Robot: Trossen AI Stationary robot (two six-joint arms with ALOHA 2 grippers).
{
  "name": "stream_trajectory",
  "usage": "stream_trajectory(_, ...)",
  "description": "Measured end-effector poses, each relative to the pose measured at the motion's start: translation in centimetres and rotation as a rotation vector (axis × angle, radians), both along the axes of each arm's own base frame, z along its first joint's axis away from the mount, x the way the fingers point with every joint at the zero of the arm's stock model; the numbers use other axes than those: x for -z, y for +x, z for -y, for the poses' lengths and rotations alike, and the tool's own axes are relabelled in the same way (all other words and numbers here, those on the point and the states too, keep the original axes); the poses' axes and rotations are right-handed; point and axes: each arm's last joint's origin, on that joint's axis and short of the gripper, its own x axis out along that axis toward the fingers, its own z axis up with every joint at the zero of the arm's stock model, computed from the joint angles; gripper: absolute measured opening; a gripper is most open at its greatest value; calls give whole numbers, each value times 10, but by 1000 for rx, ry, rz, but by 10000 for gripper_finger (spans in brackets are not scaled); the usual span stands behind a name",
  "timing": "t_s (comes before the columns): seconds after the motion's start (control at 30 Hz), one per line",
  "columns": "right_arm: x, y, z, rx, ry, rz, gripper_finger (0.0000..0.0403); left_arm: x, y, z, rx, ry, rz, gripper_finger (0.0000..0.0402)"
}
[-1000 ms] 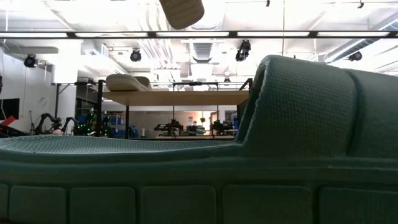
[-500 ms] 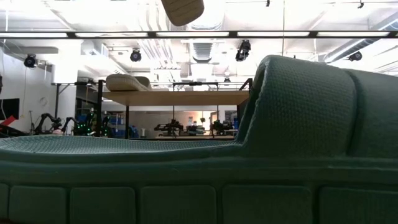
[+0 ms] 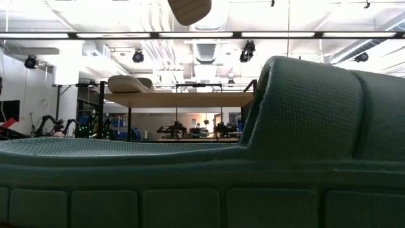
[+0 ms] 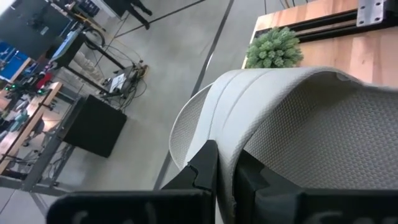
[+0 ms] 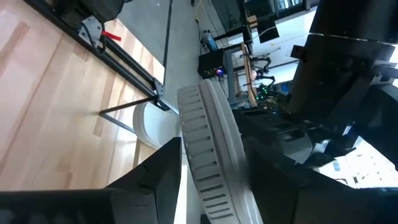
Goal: Pick and place slides into the shelf
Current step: Put the gray slipper on the shelf
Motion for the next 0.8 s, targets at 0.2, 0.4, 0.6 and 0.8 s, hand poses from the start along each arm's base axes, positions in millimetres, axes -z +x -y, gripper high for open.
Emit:
stream_trajectory(0.2, 0, 2, 4, 4, 4, 1, 162, 2, 4, 0, 2, -2, -6, 2)
stream_trajectory(0.4, 0, 2, 5, 6, 5, 0, 162, 4, 7, 1, 8, -3, -17, 2)
stream_trajectory(0.6, 0, 2, 5, 13, 25, 15, 150, 5, 8, 1, 5, 0, -18, 2)
stream_trajectory(0.8, 1, 2, 5, 10, 25, 11, 105, 5, 8, 1, 6, 1, -19, 2)
